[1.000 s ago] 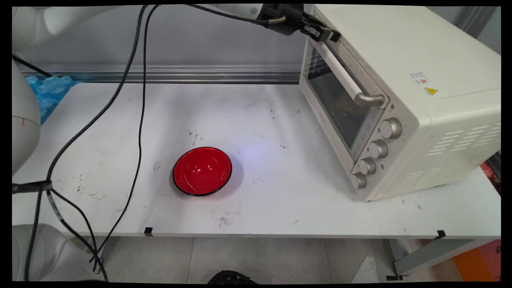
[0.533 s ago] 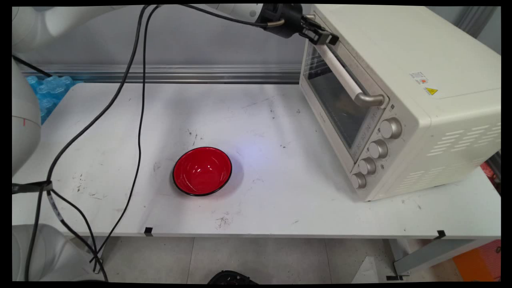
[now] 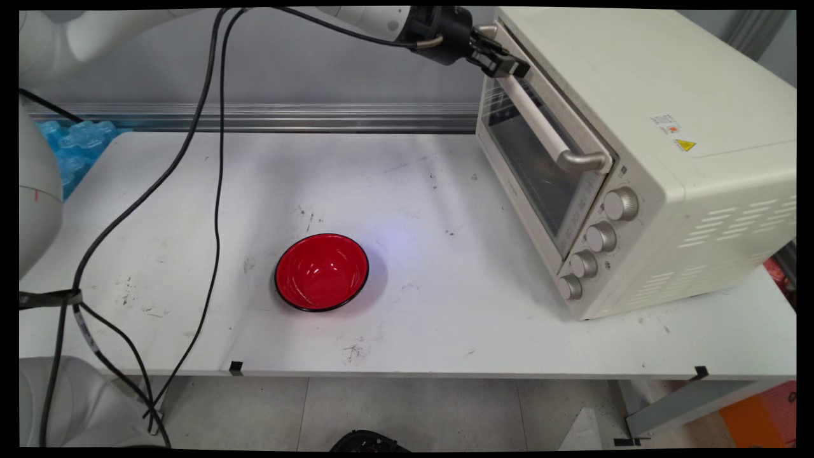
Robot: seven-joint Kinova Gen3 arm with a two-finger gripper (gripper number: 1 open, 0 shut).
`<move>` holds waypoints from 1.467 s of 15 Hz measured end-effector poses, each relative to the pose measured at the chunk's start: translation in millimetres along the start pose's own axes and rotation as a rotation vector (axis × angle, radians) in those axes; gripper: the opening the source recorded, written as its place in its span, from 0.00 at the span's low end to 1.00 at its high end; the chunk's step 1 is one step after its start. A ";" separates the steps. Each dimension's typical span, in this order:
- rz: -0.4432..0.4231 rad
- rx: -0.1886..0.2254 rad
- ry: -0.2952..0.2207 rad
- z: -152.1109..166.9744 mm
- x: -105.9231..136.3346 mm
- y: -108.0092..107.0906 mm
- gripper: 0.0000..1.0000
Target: Open the oven
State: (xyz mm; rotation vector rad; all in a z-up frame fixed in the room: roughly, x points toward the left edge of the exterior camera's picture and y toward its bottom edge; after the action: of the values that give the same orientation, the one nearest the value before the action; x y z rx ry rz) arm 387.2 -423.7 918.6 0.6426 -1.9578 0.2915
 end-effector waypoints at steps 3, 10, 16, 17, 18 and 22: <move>0.008 -0.004 -0.013 -6.1 -2.8 -1.5 0.00; 0.025 -0.019 -0.070 -26.0 -7.5 -3.3 0.00; 0.034 -0.023 -0.131 -38.5 -5.0 -4.6 0.00; 0.035 -0.022 -0.140 -39.8 -4.0 -4.8 0.00; 0.035 -0.022 -0.148 -40.7 -3.3 -4.8 0.00; 0.035 -0.016 -0.181 -44.2 -0.6 -4.9 0.00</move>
State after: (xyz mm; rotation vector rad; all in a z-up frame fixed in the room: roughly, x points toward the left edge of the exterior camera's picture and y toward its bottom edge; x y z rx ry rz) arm 423.5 -407.0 938.0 0.6431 -2.1447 0.2462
